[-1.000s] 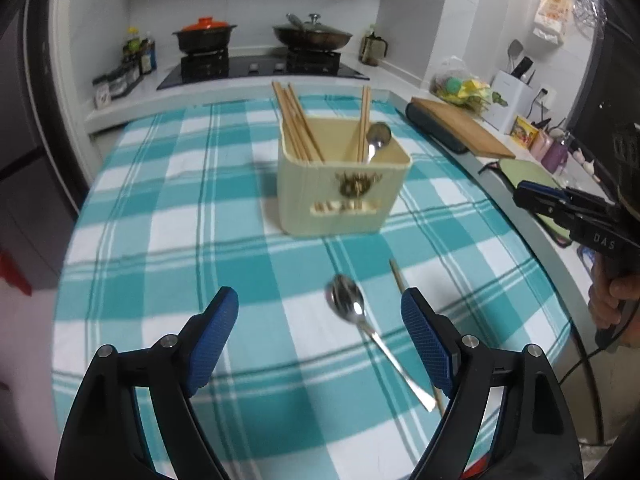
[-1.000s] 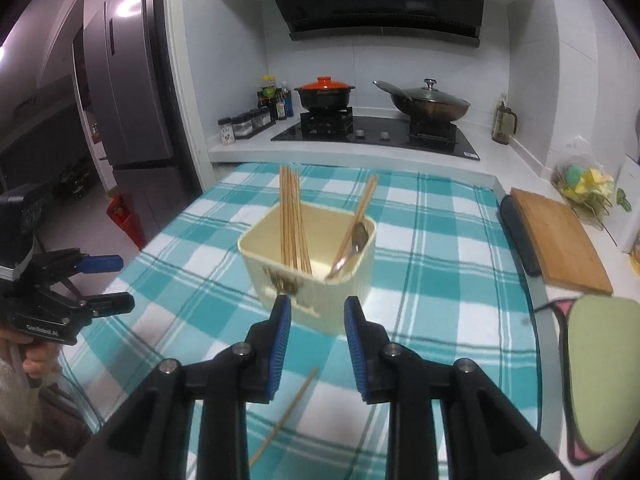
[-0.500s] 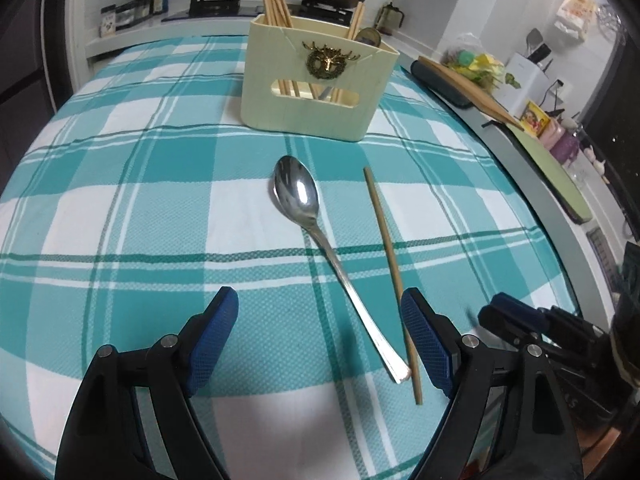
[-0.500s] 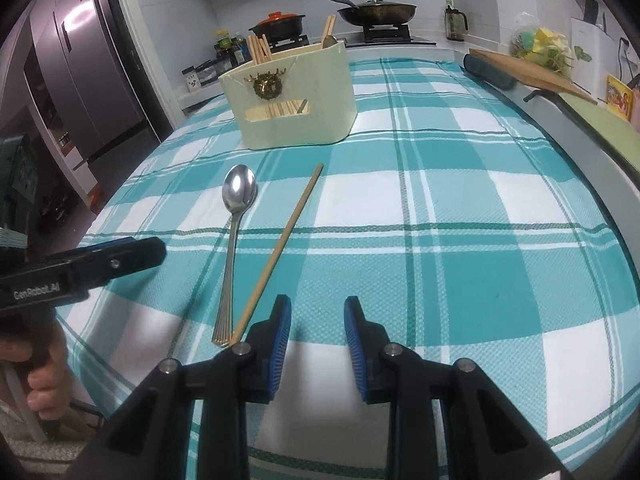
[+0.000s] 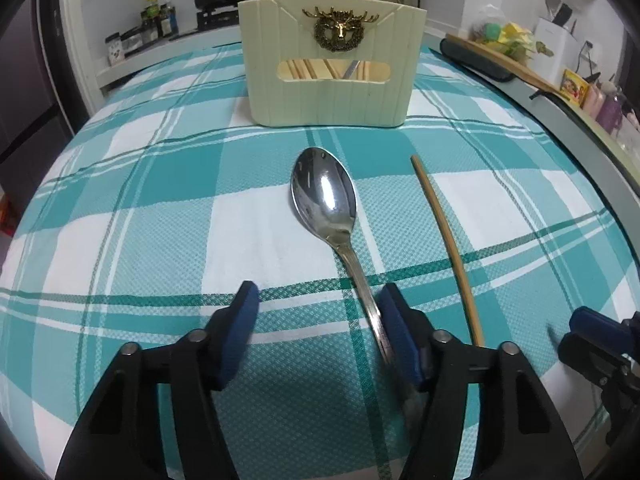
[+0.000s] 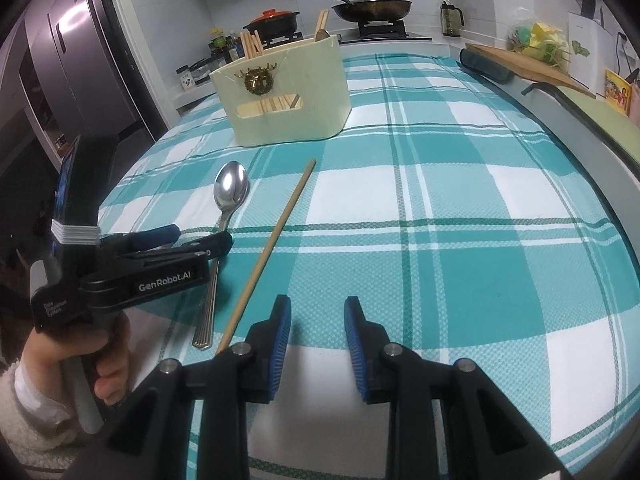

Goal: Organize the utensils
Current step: 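Close the left gripper on the steel spoon handle while the right gripper closes on the chopstick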

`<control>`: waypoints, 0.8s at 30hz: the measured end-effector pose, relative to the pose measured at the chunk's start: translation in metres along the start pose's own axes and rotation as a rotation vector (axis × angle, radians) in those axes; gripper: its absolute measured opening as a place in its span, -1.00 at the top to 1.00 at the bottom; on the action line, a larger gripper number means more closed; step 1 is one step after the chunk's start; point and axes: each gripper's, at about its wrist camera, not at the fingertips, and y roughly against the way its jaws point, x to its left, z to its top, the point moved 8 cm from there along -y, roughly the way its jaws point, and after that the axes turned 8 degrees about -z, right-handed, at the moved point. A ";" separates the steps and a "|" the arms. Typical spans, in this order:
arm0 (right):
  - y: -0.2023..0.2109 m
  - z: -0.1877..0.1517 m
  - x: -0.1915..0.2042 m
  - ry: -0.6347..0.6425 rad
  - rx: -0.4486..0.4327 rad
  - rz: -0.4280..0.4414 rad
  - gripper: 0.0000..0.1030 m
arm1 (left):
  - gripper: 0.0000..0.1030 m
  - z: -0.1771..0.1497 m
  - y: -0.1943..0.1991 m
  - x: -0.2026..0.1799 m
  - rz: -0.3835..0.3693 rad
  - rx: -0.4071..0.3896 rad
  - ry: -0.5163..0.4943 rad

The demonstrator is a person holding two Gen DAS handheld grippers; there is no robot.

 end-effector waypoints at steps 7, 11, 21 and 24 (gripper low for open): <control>-0.024 0.020 0.036 0.055 0.011 0.060 0.45 | 0.58 -0.001 0.006 0.010 -0.003 -0.011 0.004; -0.043 0.017 0.058 0.129 0.032 0.037 0.45 | 0.72 -0.006 0.011 0.018 0.019 -0.015 0.016; -0.036 0.008 0.010 0.102 0.005 -0.195 0.88 | 0.74 -0.023 0.026 0.032 0.084 -0.019 0.067; -0.026 0.001 -0.019 0.052 0.007 -0.257 0.88 | 0.74 -0.026 0.029 0.033 0.091 -0.020 0.076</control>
